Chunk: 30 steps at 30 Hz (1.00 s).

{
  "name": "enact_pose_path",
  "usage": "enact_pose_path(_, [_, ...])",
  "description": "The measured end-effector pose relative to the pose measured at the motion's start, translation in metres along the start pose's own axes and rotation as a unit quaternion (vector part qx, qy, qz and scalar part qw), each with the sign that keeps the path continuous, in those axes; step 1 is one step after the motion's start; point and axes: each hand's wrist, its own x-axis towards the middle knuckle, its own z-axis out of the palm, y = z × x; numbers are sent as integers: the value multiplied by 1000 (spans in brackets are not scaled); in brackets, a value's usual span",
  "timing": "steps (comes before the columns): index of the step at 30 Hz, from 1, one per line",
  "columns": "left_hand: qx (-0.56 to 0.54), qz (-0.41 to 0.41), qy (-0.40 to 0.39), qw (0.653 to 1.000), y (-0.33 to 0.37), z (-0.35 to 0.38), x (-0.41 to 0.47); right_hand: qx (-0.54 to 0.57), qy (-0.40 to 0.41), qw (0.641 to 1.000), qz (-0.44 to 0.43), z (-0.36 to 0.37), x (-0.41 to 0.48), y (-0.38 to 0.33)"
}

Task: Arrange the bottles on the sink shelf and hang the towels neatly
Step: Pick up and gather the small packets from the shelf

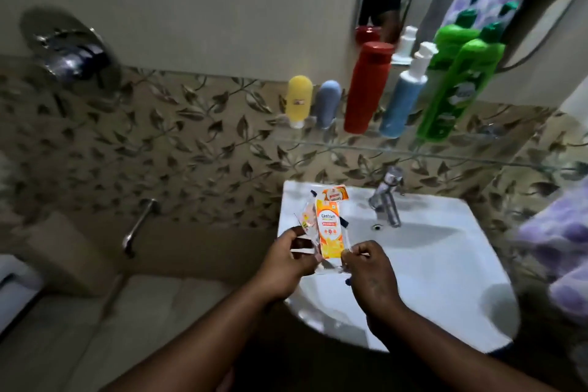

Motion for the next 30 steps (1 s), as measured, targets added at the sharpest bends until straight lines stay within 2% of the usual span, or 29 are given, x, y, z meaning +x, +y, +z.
enact_pose_path(4, [-33, 10, 41, 999, -24, -65, -25, -30, -73, 997, -17, 58, -16, 9])
enact_pose_path(8, [-47, -12, 94, 994, -62, -117, -47, -95, -138, 985, -36, 110, -30, 29])
enact_pose_path(14, [-54, -58, 166, 983, -140, -165, -64, -156, -180, 970, -39, 180, -35, 90])
enact_pose_path(21, [-66, -145, 225, 961, -255, -188, -66, -132, -209, 968, 50, 247, -33, 206])
enact_pose_path(30, [-88, -244, 263, 929, -431, -190, -55, -202, -261, 935, 128, 300, -14, 382])
